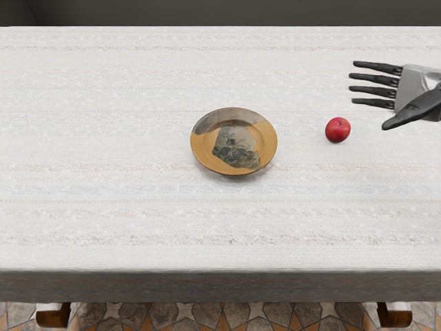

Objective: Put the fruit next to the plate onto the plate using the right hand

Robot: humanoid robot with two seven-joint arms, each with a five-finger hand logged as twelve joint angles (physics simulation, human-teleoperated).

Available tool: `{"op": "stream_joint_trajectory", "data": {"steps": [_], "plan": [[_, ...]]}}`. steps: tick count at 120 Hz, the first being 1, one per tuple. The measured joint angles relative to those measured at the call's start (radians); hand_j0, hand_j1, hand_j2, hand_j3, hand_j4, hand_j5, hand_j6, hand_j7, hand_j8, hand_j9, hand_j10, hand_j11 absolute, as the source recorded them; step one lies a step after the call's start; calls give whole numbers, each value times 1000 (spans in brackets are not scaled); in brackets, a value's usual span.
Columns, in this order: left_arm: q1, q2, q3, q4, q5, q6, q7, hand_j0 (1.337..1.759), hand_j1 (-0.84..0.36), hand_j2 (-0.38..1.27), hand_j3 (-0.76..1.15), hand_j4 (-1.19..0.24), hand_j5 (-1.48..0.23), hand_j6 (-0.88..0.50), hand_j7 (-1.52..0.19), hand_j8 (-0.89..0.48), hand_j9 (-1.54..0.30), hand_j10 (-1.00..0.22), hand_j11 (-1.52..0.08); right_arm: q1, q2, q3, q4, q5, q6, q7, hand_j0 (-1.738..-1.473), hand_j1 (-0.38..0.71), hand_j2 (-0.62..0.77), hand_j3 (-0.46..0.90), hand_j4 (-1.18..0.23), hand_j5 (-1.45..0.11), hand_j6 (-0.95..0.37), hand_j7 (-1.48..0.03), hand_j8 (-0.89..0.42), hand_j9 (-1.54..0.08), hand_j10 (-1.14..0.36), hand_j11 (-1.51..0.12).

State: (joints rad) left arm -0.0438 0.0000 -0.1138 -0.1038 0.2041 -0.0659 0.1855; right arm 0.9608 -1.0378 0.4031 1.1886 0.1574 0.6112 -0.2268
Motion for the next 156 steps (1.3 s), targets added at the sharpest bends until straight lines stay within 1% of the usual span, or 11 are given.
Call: {"op": "stream_joint_trajectory", "data": {"steps": [18, 34, 46, 53, 64, 76, 91, 102, 120, 134, 156], "plan": [[0, 0, 0, 0, 0, 0, 0, 1658, 55, 49, 0, -245, -318, -245, -318, -245, -318, -245, -318, 6, -41, 3, 48, -7, 0, -1, -1658, -306, -6, 0, -34, -47, -33, -47, -34, -47, -34, -47], [-1, 0, 0, 0, 0, 0, 0, 1658, 55, 49, 0, -245, -318, -245, -318, -245, -318, -245, -318, 58, -56, 44, 94, -145, 0, 2, -1658, -306, -6, 0, -35, -48, -34, -48, -35, -48, -35, -48], [-1, 0, 0, 0, 0, 0, 0, 1658, 55, 49, 0, -245, -318, -245, -318, -245, -318, -245, -318, 73, -92, 76, 231, -317, -11, 3, -1658, -305, -6, 0, -36, -49, -36, -49, -37, -49, -37, -49], [-1, 0, 0, 0, 0, 0, 0, 1658, 55, 49, 0, -245, -318, -245, -318, -245, -318, -245, -318, 77, -122, 83, 322, -410, -93, 2, -1658, -304, -6, 0, -38, -50, -38, -50, -38, -50, -38, -50], [-1, 0, 0, 0, 0, 0, 0, 1658, 55, 49, 0, -245, -318, -245, -318, -245, -318, -245, -318, 80, -149, 83, 415, -522, -287, -8, -1658, -304, -6, 0, -40, -51, -40, -51, -40, -51, -40, -51], [-1, 0, 0, 0, 0, 0, 0, 1658, 55, 49, 0, -245, -318, -245, -318, -245, -318, -245, -318, 82, -124, 42, 460, -650, -508, -67, -1658, -304, -6, 0, -42, -52, -43, -51, -42, -51, -42, -51], [-1, 0, 0, 0, 0, 0, 0, 1658, 55, 49, 0, -245, -318, -245, -318, -245, -318, -245, -318, 84, -25, -1, 477, -745, -727, -257, -1658, -304, -6, 0, -43, -52, -45, -52, -44, -52, -43, -52], [-1, 0, 0, 0, 0, 0, 0, 1658, 55, 49, 0, -245, -318, -245, -318, -245, -318, -245, -318, 93, 58, -30, 481, -770, -865, -331, -1658, -304, -6, 0, -44, -52, -45, -51, -44, -51, -43, -51], [-1, 0, 0, 0, 0, 0, 0, 1658, 55, 49, 0, -245, -318, -245, -318, -245, -318, -245, -318, 134, 176, -101, 464, -784, -1048, -372, -1658, -305, -6, 0, -42, -51, -44, -50, -43, -51, -42, -50], [0, 0, 0, 0, 0, 0, 0, 1658, 55, 49, 0, -245, -318, -245, -318, -245, -318, -245, -318, 184, 270, -191, 426, -784, -1158, -380, -1658, -305, -6, 0, -41, -50, -43, -50, -42, -50, -41, -50], [-1, 0, 0, 0, 0, 0, 0, 1658, 55, 49, 0, -245, -318, -245, -318, -245, -318, -245, -318, 202, 360, -248, 375, -779, -1211, -383, -1658, -305, -6, 0, -40, -50, -42, -50, -41, -50, -40, -50]]}}
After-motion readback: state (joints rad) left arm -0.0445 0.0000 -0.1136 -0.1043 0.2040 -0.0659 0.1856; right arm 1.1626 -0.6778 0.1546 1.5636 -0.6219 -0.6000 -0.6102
